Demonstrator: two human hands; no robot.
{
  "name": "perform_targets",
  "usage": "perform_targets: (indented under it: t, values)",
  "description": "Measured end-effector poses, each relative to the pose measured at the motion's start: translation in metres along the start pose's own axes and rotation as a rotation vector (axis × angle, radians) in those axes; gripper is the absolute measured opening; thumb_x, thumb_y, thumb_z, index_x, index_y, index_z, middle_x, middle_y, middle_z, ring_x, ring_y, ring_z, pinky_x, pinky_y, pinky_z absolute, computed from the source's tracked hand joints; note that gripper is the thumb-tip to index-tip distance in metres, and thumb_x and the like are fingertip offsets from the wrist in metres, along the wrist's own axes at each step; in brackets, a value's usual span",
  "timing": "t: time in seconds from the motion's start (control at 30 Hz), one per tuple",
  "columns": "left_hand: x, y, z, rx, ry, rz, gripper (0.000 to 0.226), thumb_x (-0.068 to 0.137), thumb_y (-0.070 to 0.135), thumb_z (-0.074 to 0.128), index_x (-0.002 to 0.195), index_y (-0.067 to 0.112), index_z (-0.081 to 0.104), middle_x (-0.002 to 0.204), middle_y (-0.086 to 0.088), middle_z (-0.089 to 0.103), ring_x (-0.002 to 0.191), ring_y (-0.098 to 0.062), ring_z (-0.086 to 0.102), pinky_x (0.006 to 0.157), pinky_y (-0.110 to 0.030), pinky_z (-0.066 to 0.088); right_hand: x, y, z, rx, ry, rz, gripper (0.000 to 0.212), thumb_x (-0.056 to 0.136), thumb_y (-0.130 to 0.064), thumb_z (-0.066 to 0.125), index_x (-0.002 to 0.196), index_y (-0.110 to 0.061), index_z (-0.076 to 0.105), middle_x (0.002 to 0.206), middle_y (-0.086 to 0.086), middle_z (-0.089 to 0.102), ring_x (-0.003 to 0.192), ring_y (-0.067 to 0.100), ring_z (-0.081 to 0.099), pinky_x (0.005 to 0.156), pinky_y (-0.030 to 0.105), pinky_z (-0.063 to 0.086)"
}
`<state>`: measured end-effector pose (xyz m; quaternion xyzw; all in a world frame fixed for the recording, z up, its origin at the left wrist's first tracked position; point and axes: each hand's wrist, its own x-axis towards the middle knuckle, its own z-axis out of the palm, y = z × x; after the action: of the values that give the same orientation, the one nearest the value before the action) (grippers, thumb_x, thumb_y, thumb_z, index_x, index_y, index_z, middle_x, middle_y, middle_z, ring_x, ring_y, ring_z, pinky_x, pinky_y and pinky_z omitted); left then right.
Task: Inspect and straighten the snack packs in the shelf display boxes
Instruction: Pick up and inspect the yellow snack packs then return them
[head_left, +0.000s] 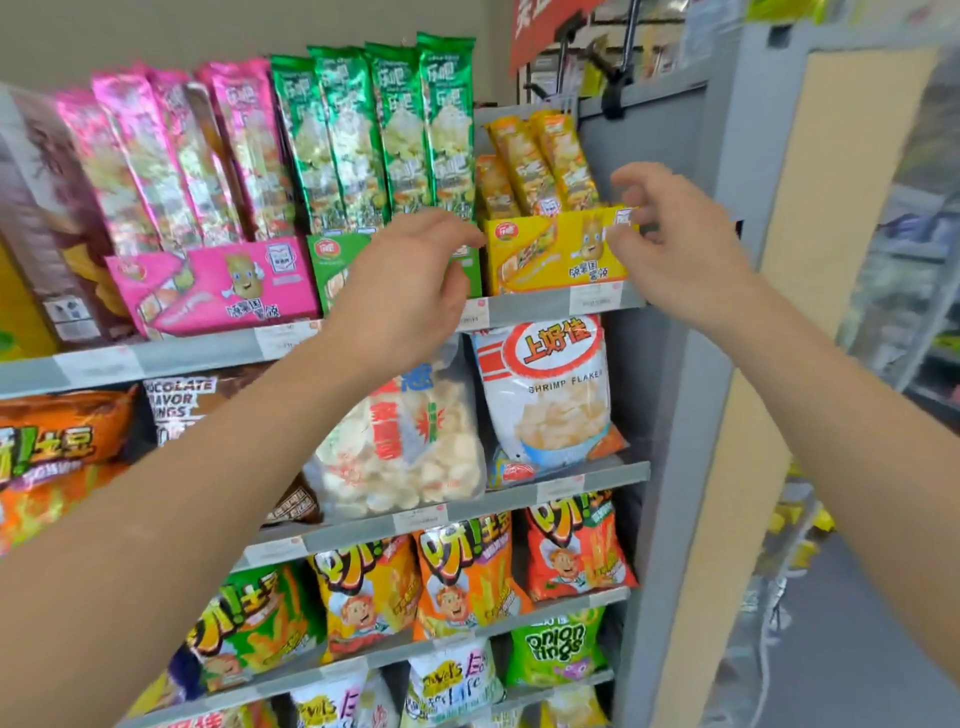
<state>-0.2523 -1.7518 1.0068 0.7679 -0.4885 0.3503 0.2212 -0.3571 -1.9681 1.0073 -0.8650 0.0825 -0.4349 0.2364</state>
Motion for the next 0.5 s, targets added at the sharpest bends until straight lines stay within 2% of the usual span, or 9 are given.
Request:
perform_targets:
  t: [0.1, 0.27, 0.37, 0.5]
  values:
    - [0.024, 0.008, 0.01, 0.039, -0.014, 0.04, 0.036, 0.091, 0.002, 0.048, 0.125, 0.003, 0.061, 0.126, -0.015, 0.061, 0.12, -0.033, 0.053, 0.098, -0.035, 0.037, 0.028, 0.007, 0.006, -0.023, -0.015, 0.066, 0.044, 0.093, -0.026, 0.056, 0.136, -0.018, 0.048, 0.13, 0.008, 0.058, 0.117, 0.025, 0.055, 0.094, 0.031, 0.04]
    - [0.067, 0.024, 0.036, 0.124, -0.081, 0.058, 0.039, 0.093, 0.007, 0.046, 0.13, 0.005, 0.057, 0.129, -0.015, 0.06, 0.118, -0.034, 0.054, 0.096, -0.042, 0.042, 0.077, 0.011, 0.01, -0.099, -0.072, 0.05, 0.044, 0.094, -0.025, 0.053, 0.135, -0.012, 0.045, 0.125, 0.014, 0.06, 0.113, 0.032, 0.055, 0.078, 0.034, 0.039]
    - [0.098, 0.03, 0.049, 0.172, -0.102, -0.022, 0.035, 0.096, 0.015, 0.042, 0.126, 0.008, 0.06, 0.123, -0.016, 0.063, 0.113, -0.035, 0.056, 0.089, -0.045, 0.046, 0.112, 0.016, 0.014, -0.142, -0.191, 0.086, 0.042, 0.093, -0.022, 0.052, 0.131, -0.009, 0.043, 0.116, 0.014, 0.058, 0.106, 0.034, 0.055, 0.073, 0.033, 0.038]
    - [0.121, 0.036, 0.066, 0.197, -0.21, -0.095, 0.029, 0.098, 0.023, 0.039, 0.114, 0.014, 0.063, 0.11, -0.011, 0.065, 0.102, -0.033, 0.058, 0.076, -0.04, 0.047, 0.138, 0.023, 0.028, -0.203, -0.372, 0.123, 0.048, 0.094, -0.015, 0.051, 0.138, -0.003, 0.036, 0.127, 0.02, 0.057, 0.11, 0.035, 0.056, 0.074, 0.033, 0.041]
